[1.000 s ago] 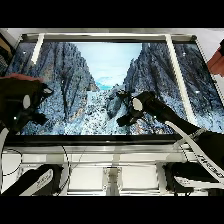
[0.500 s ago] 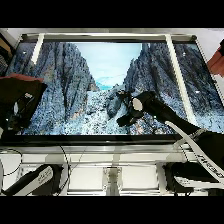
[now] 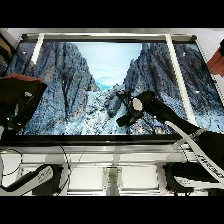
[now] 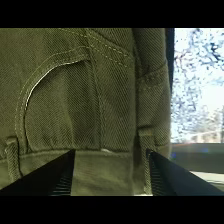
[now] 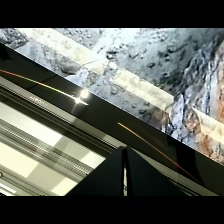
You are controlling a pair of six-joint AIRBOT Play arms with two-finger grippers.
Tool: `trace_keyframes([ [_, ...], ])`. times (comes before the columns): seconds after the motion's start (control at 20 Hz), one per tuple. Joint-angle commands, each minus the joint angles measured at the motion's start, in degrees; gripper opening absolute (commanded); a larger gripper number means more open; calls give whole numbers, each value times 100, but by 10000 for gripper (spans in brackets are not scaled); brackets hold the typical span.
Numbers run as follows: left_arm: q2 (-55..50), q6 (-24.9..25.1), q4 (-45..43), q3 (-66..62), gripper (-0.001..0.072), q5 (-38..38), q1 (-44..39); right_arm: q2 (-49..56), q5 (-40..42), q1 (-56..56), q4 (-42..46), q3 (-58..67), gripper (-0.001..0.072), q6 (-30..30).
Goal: Fold the clothes and pants, and hang the long-sleeved shirts on hangers.
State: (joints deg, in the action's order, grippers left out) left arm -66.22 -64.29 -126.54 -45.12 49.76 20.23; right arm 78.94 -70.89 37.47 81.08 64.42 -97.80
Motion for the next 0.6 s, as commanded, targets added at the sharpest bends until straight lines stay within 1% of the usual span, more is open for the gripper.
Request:
trace_keyframes([
  [0.0, -247, -284, -310, -2, 454, -162, 155, 0, -9, 2, -50, 4, 22, -2],
  [0.05, -304, -422, -391, 0, 453, -203, 229, 0, -9, 2, -50, 4, 22, -2],
  [0.1, -334, -455, -404, -2, 401, -249, 313, 0, -7, 2, -50, 4, 22, -2],
  [0.15, -343, -452, -409, -2, 286, -271, 365, 0, -7, 2, -48, 4, 22, -2],
  [0.2, -341, -452, -420, -2, 204, -271, 389, 0, -2, 2, -48, 4, 22, -2],
  [0.25, -337, -450, -422, -13, 86, -267, 389, 0, 0, 2, -48, 4, 22, -2],
  [0.3, -295, -450, -420, -20, 67, -269, 369, 0, -2, 2, -48, 4, 23, 0],
  [0.35, -219, -450, -417, -46, 67, -264, 299, 0, 0, 2, -48, 4, 41, 2],
  [0.4, -107, -455, -411, -96, 67, -267, 208, 0, 0, 2, -46, 4, 43, 70],
  [0.45, 15, -455, -391, -186, 67, -260, 109, -9, -2, 0, -39, 9, 47, 404],
  [0.5, 170, -452, -330, -330, 67, -210, -24, -26, -11, 0, 13, 37, 90, 656],
  [0.55, 332, -452, -133, -529, 66, -114, -186, -52, -26, 0, 28, 120, 111, 920],
])
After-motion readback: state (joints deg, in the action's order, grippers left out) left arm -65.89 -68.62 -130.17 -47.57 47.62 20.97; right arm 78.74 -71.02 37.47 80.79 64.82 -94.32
